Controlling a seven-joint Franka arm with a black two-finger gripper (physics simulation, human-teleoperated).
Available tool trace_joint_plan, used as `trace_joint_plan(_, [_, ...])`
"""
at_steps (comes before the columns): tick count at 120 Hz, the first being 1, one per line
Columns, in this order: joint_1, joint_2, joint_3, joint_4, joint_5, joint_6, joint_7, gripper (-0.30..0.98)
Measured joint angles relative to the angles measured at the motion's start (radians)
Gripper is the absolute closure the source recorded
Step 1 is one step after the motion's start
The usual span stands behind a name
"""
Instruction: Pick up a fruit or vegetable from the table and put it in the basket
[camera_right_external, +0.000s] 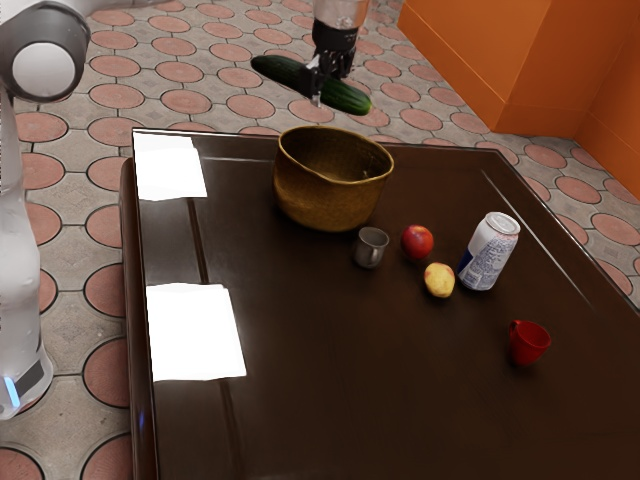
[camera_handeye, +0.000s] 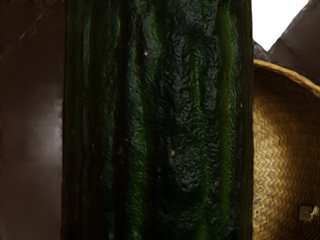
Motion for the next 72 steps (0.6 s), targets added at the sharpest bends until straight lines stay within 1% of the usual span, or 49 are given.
trace_joint_plan(13, [0.053,0.015,0.001,0.002,0.0,-0.036,0.062,0.49])
trace_joint_plan(27, [0.067,0.103,0.004,0.073,0.001,-0.055,0.126,0.5])
trace_joint_plan(37, [0.035,0.148,0.004,0.114,0.002,-0.062,0.166,0.5])
trace_joint_plan(50, [-0.022,0.158,0.016,0.12,0.001,-0.067,0.211,0.5])
trace_joint_plan(72, [-0.007,0.188,0.028,0.134,0.001,-0.061,0.274,0.5])
